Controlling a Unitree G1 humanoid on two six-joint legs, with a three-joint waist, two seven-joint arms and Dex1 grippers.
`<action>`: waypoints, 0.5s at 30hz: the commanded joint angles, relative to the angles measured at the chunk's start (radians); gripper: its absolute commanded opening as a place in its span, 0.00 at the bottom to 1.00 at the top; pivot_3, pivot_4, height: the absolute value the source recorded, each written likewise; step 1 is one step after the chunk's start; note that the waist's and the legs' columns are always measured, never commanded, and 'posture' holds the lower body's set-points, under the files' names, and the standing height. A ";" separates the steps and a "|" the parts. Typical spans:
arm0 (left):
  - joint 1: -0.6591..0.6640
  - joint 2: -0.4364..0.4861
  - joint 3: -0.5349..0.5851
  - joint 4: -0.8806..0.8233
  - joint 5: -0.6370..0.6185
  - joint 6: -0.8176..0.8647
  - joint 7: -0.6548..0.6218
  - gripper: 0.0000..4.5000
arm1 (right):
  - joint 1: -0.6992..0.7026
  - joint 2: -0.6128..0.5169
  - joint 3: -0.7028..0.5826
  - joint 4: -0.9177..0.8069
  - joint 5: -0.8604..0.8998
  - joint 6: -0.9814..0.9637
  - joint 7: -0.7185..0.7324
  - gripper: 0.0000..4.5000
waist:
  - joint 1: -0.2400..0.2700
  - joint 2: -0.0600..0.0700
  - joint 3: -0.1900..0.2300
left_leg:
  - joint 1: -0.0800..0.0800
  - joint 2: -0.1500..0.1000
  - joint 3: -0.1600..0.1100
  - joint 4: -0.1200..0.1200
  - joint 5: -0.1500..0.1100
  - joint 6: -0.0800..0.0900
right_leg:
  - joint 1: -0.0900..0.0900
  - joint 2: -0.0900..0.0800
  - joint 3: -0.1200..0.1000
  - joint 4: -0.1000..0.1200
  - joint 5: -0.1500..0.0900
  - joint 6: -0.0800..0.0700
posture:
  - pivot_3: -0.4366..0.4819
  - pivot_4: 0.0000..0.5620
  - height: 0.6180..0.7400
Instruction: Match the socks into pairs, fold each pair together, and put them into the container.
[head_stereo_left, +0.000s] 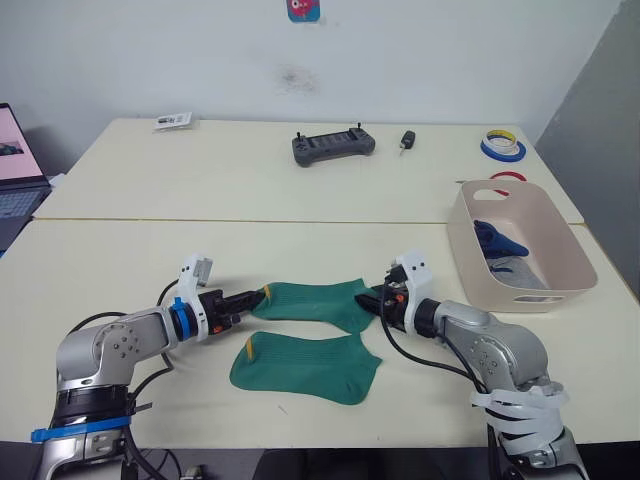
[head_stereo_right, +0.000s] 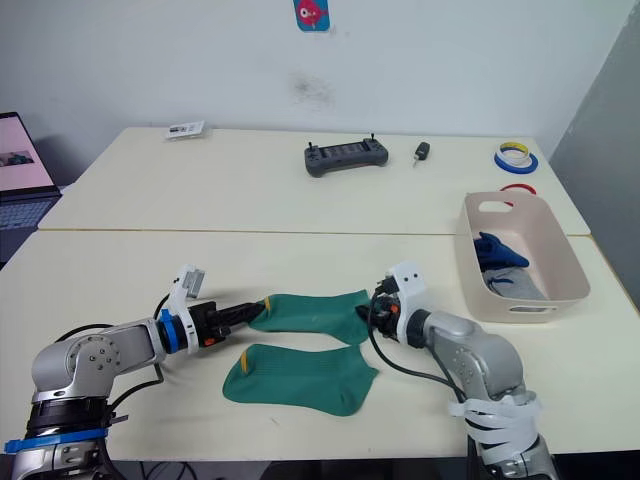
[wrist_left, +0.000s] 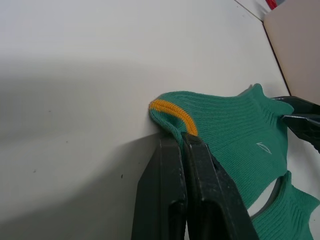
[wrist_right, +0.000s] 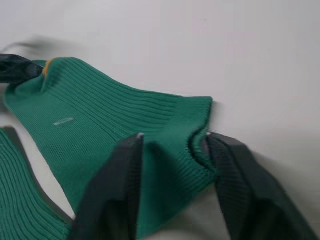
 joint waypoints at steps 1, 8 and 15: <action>0.003 0.000 0.003 -0.022 -0.005 -0.017 -0.016 0.00 | -0.016 0.003 -0.013 -0.015 0.017 -0.014 0.009 0.16 | 0.000 0.000 0.000 | 0.000 0.000 0.000 0.000 0.000 0.000 | 0.000 0.000 0.000 0.000 0.000 0.000 | 0.48 0.27 1.00; -0.005 0.012 0.021 -0.034 -0.015 -0.035 -0.032 0.00 | -0.009 -0.037 0.005 -0.079 0.014 -0.053 0.040 0.01 | 0.000 0.000 0.000 | 0.000 0.000 0.000 0.000 0.000 0.000 | 0.000 0.000 0.000 0.000 0.000 0.000 | 0.48 0.27 1.00; -0.057 0.100 0.080 -0.153 -0.153 0.082 -0.077 0.00 | 0.004 -0.089 -0.063 -0.278 0.135 -0.006 0.095 0.01 | 0.000 0.000 0.000 | 0.000 0.000 0.000 -0.001 0.000 0.000 | 0.000 0.000 0.000 0.000 0.000 0.000 | 0.48 0.27 1.00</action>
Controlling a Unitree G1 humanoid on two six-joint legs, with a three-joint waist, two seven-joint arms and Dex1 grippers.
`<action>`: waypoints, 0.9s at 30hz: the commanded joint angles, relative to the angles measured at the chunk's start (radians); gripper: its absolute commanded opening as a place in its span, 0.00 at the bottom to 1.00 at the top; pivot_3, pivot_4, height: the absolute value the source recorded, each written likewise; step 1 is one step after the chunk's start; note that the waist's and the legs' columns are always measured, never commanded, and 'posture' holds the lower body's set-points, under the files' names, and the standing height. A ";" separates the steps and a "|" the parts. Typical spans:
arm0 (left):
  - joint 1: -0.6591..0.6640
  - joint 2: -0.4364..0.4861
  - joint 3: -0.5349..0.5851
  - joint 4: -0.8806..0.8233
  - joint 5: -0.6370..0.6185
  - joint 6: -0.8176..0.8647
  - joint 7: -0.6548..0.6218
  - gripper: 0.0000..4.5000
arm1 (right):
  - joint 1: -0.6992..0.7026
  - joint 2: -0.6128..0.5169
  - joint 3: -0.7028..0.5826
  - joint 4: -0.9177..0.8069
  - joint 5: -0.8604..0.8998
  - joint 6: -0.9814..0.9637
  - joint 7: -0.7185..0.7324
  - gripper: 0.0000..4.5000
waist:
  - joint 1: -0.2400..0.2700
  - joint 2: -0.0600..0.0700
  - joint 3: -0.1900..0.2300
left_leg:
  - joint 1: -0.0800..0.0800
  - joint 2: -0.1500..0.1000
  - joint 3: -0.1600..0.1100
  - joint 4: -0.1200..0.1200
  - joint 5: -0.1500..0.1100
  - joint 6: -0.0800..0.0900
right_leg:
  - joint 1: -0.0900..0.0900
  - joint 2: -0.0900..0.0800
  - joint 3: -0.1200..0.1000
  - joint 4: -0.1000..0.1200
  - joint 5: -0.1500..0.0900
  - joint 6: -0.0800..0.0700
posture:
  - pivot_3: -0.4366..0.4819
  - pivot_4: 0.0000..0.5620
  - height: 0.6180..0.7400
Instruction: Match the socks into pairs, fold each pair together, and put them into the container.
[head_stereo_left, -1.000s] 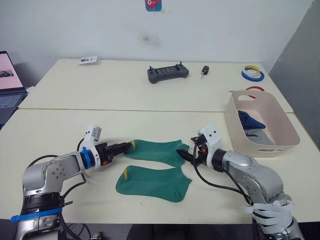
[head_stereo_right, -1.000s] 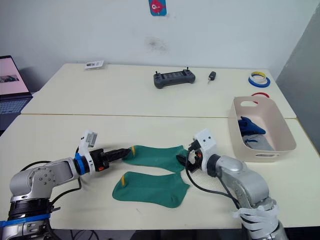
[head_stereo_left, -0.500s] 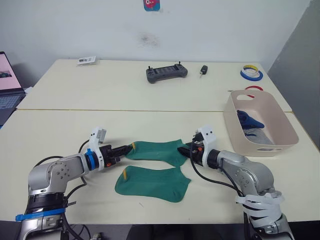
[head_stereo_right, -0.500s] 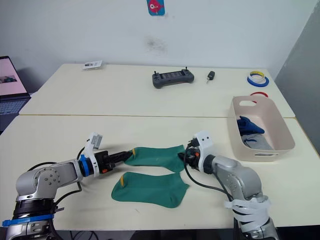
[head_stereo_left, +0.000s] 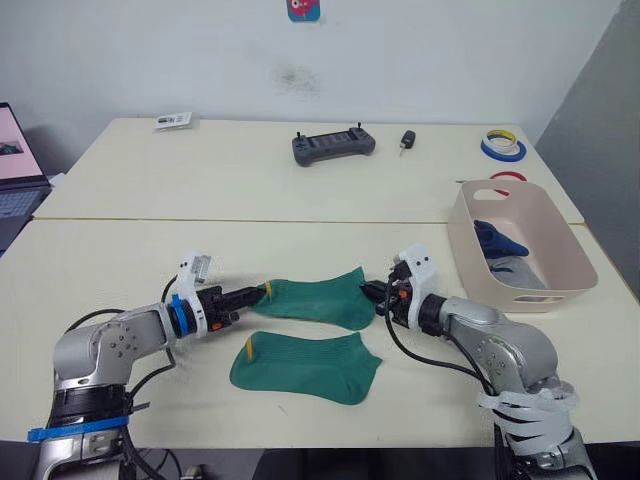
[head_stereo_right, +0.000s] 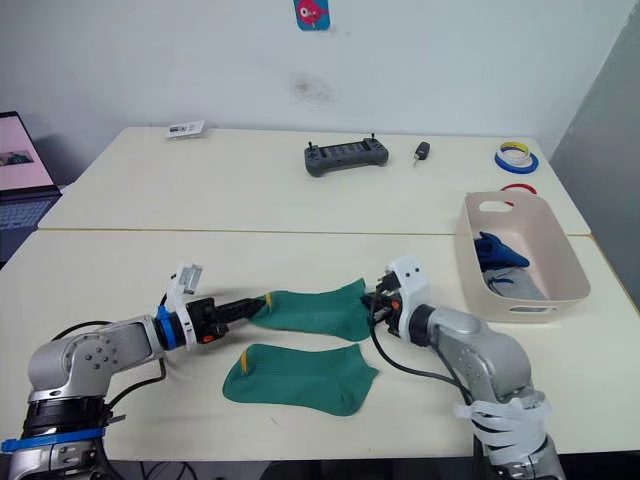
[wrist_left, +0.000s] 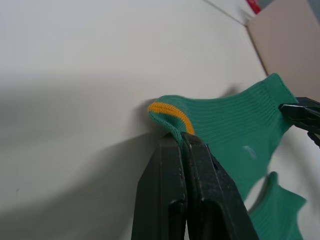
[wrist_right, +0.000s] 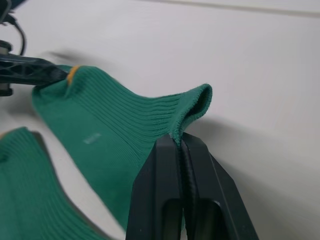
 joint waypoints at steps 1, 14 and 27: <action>-0.034 0.061 0.072 -0.094 -0.109 0.083 -0.030 0.00 | 0.008 -0.027 -0.073 -0.142 0.100 0.031 0.032 0.01 | 0.000 0.000 0.000 | 0.000 0.000 0.000 0.000 0.000 0.000 | 0.000 0.000 0.000 0.000 0.000 0.000 | 0.48 0.27 1.00; 0.269 0.162 0.210 -0.265 -0.331 0.261 -0.029 0.00 | 0.208 -0.096 -0.178 -0.351 0.454 0.254 -0.054 0.01 | -0.004 0.001 0.000 | 0.004 0.001 0.001 -0.010 0.001 -0.001 | 0.000 0.000 0.001 -0.002 0.000 0.000 | 0.48 0.27 1.00; 0.487 0.115 0.101 -0.211 -0.139 0.004 -0.092 0.00 | 0.249 -0.137 -0.010 -0.253 0.309 0.130 -0.102 0.01 | 0.003 0.000 0.000 | 0.003 0.000 0.001 -0.011 0.002 -0.003 | 0.001 -0.001 0.000 -0.008 0.000 0.000 | 0.48 0.27 1.00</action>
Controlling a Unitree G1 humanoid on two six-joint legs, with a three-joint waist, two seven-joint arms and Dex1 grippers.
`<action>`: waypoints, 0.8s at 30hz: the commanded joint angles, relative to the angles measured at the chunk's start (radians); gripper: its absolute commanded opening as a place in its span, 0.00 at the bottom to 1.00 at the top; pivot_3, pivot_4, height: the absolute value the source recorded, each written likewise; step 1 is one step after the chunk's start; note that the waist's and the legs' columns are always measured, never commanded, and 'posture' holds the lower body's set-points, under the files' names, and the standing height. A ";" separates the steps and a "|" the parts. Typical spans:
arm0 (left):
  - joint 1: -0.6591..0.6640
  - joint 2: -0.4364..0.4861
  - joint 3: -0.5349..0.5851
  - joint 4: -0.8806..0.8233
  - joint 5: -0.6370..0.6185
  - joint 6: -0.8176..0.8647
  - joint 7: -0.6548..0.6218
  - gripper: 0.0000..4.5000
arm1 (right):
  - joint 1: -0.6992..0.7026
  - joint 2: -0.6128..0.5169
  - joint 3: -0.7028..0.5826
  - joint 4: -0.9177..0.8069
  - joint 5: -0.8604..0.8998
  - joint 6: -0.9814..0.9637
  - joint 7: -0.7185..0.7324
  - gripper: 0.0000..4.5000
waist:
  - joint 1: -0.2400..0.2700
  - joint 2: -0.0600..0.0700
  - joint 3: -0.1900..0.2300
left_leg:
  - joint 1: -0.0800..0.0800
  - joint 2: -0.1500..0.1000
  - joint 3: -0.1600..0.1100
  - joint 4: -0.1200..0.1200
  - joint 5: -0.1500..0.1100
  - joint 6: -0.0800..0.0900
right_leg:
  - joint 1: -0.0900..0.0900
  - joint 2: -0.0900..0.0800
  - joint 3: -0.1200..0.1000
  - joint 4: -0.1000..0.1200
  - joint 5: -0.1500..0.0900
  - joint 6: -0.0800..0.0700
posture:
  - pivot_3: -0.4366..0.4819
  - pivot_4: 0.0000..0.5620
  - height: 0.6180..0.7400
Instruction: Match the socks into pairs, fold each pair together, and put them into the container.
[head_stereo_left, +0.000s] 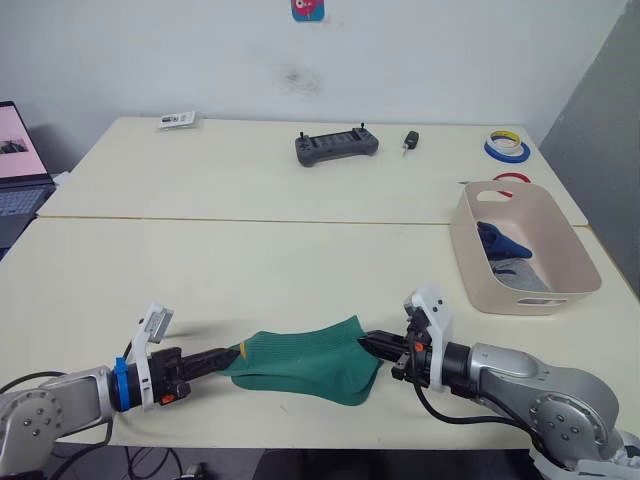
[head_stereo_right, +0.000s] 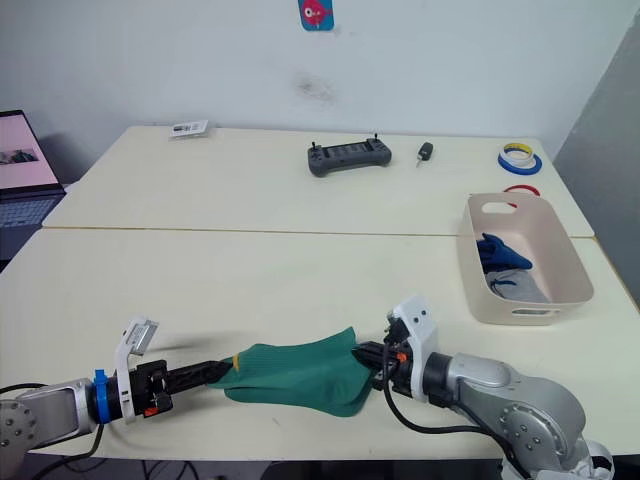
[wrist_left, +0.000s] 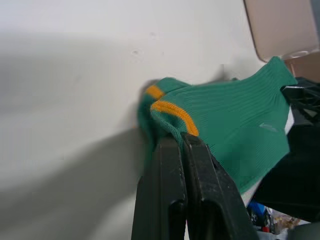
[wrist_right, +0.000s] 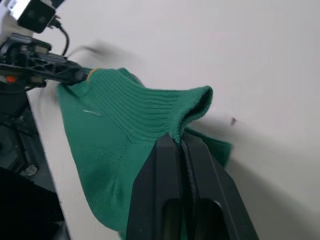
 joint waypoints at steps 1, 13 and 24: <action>0.012 -0.005 -0.022 -0.001 0.029 -0.052 -0.026 0.00 | 0.013 -0.019 0.023 -0.004 -0.023 -0.043 0.016 0.01 | 0.000 0.000 0.000 | 0.000 0.000 0.000 0.000 0.000 0.000 | 0.000 0.000 0.000 0.000 0.000 0.000 | 0.48 0.27 1.00; -0.016 0.022 0.001 -0.075 -0.016 -0.078 -0.065 0.00 | 0.079 -0.079 0.028 -0.044 -0.010 -0.126 0.079 0.01 | -0.001 0.000 0.000 | 0.000 0.000 0.000 0.000 0.000 0.000 | 0.000 0.000 -0.001 0.000 0.000 0.000 | 0.48 0.27 1.00; -0.010 0.034 -0.051 -0.018 0.072 -0.144 -0.081 0.00 | 0.081 -0.093 0.098 -0.015 -0.106 -0.187 0.068 0.01 | -0.001 0.000 0.000 | 0.000 0.000 0.000 0.000 0.000 0.000 | 0.000 0.001 -0.001 0.001 0.000 0.000 | 0.48 0.27 1.00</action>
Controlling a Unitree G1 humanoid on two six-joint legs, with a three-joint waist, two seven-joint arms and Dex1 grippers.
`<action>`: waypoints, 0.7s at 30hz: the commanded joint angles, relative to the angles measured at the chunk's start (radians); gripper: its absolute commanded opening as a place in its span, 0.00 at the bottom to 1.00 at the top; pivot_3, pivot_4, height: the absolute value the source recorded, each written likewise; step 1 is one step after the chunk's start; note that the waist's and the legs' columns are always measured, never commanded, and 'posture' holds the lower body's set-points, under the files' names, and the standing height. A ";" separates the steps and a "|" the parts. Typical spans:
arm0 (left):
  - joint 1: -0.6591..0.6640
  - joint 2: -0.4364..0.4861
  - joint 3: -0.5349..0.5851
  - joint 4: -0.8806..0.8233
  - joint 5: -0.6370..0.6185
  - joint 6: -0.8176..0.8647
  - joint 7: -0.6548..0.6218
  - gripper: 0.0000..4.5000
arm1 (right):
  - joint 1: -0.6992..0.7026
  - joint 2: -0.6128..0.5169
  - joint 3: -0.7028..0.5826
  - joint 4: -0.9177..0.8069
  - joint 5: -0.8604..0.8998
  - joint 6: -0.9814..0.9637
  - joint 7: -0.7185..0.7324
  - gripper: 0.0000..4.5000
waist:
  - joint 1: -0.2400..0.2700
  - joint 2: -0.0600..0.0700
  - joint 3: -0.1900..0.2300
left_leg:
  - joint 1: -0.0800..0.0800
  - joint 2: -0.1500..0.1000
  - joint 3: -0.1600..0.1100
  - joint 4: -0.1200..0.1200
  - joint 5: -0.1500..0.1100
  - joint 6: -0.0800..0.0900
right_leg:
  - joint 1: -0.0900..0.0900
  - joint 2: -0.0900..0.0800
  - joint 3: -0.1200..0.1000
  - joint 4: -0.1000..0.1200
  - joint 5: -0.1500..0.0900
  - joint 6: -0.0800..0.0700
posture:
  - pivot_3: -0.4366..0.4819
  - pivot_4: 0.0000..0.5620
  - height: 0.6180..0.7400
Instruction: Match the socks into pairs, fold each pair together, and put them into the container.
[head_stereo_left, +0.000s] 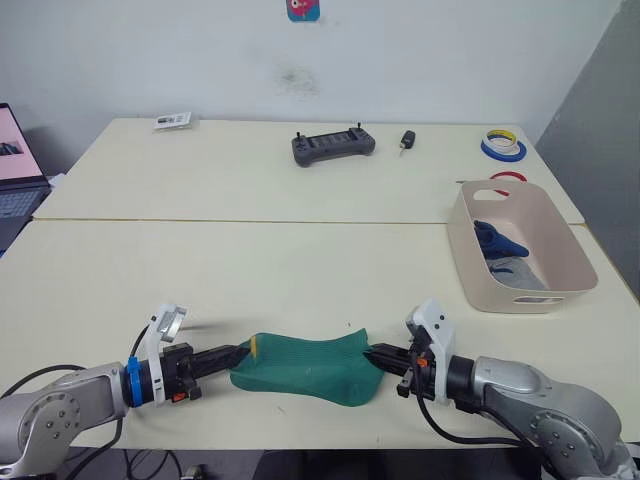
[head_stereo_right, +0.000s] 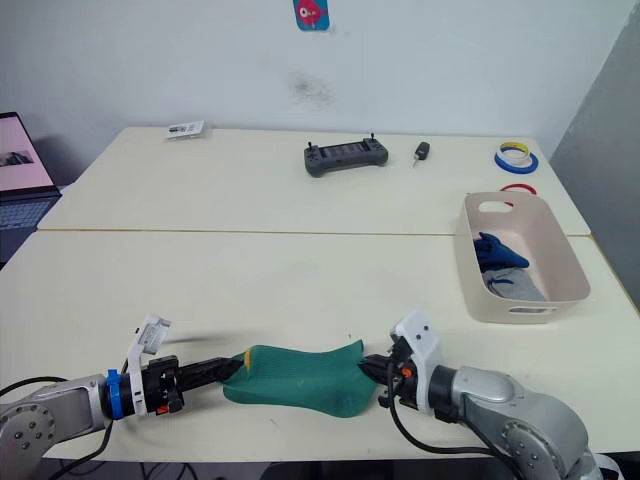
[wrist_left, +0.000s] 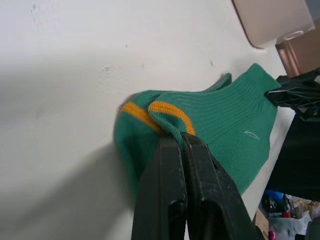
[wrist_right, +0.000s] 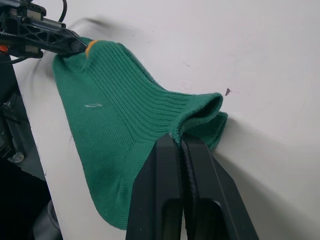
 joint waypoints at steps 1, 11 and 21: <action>-0.003 0.023 0.006 0.005 0.016 -0.024 -0.027 0.00 | -0.005 0.005 0.016 -0.005 -0.018 -0.022 -0.001 0.01 | 0.000 0.000 0.000 | 0.000 0.000 0.000 0.000 0.000 0.000 | 0.000 0.000 0.000 0.000 0.000 0.000 | 0.48 0.27 1.00; 0.011 0.010 -0.033 -0.017 0.059 -0.077 -0.032 0.00 | -0.028 0.001 0.074 0.023 -0.087 -0.033 0.001 0.01 | 0.000 0.000 0.000 | 0.000 0.000 0.000 0.000 0.000 0.000 | 0.000 0.000 0.000 0.000 0.000 0.000 | 0.48 0.27 1.00; 0.019 0.012 -0.006 0.000 0.098 -0.160 -0.060 0.49 | -0.056 -0.005 0.076 0.013 -0.148 -0.083 0.017 0.56 | 0.000 0.000 0.000 | 0.000 0.000 0.000 0.000 0.000 0.000 | 0.000 0.000 0.000 0.000 0.000 0.000 | 0.48 0.27 1.00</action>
